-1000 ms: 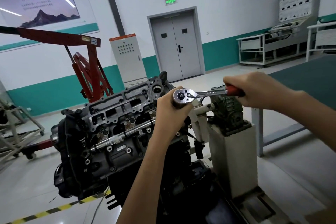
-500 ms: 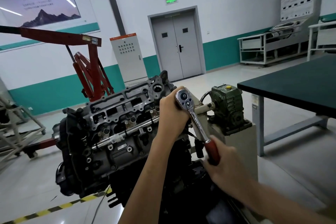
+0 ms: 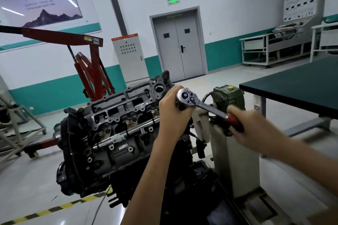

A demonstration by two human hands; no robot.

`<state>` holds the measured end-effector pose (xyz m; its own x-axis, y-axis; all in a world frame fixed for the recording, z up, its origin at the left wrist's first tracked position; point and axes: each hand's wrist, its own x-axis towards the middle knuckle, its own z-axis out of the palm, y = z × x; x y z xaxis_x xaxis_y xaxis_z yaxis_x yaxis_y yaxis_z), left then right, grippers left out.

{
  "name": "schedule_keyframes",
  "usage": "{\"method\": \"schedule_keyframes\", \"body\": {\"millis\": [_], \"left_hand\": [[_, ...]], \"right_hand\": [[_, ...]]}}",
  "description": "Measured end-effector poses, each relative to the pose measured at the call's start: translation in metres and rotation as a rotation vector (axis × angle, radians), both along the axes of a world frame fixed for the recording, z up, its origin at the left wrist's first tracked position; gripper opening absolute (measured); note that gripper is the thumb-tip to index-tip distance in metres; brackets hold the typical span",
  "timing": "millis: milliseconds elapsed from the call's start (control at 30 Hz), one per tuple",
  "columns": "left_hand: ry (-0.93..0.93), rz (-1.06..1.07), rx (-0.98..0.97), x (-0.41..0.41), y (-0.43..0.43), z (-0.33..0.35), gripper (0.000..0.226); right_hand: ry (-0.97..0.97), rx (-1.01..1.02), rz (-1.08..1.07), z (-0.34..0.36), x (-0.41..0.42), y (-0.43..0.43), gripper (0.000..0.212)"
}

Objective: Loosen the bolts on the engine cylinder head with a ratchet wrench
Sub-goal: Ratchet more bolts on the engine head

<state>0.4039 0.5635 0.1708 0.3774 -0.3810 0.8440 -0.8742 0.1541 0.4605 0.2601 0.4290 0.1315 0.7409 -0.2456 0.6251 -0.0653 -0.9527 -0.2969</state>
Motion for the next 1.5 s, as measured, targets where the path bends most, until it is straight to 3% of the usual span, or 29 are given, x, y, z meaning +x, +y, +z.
{"method": "schedule_keyframes", "body": {"millis": [167,267,333,467,567,667,767,967,1100,1267,1400,1500], "left_hand": [[0.052,-0.036,-0.039,-0.006,-0.012,-0.004,0.044],[0.049,-0.065,-0.001,0.000,-0.008,-0.003,0.043],[0.052,-0.042,0.049,0.003,-0.006,-0.001,0.042],[0.069,-0.024,0.076,0.002,-0.004,0.001,0.039],[0.081,-0.050,0.109,0.002,-0.002,0.004,0.026],[0.090,-0.059,0.136,0.002,0.001,0.006,0.019],[0.074,-0.059,0.111,0.003,0.002,0.002,0.020],[0.030,-0.046,0.061,-0.002,-0.002,0.000,0.021],[0.051,-0.074,0.052,0.001,0.000,0.000,0.023],[0.091,-0.058,0.105,0.006,0.000,0.002,0.037],[0.111,-0.080,0.130,0.004,0.000,0.004,0.024],[0.139,-0.080,0.162,0.004,0.003,0.006,0.012]], "right_hand": [[-0.262,0.517,0.028,-0.060,0.018,0.092,0.028],[-0.270,0.605,0.109,-0.064,0.025,0.104,0.029],[-0.209,0.512,0.080,-0.058,0.019,0.084,0.026],[0.076,0.136,0.075,-0.021,-0.003,0.014,0.036],[0.071,-0.243,-0.008,0.031,-0.005,-0.030,0.038],[0.064,-0.355,-0.075,0.056,0.001,-0.041,0.034],[0.036,-0.176,-0.020,0.027,-0.002,-0.023,0.034],[-0.218,0.503,0.010,-0.053,0.010,0.080,0.023],[-0.266,0.691,0.093,-0.060,0.026,0.118,0.029],[-0.003,0.280,0.043,-0.036,0.003,0.043,0.036],[0.081,-0.219,-0.014,0.033,-0.005,-0.028,0.035],[0.078,-0.344,-0.084,0.059,0.005,-0.043,0.031]]}}
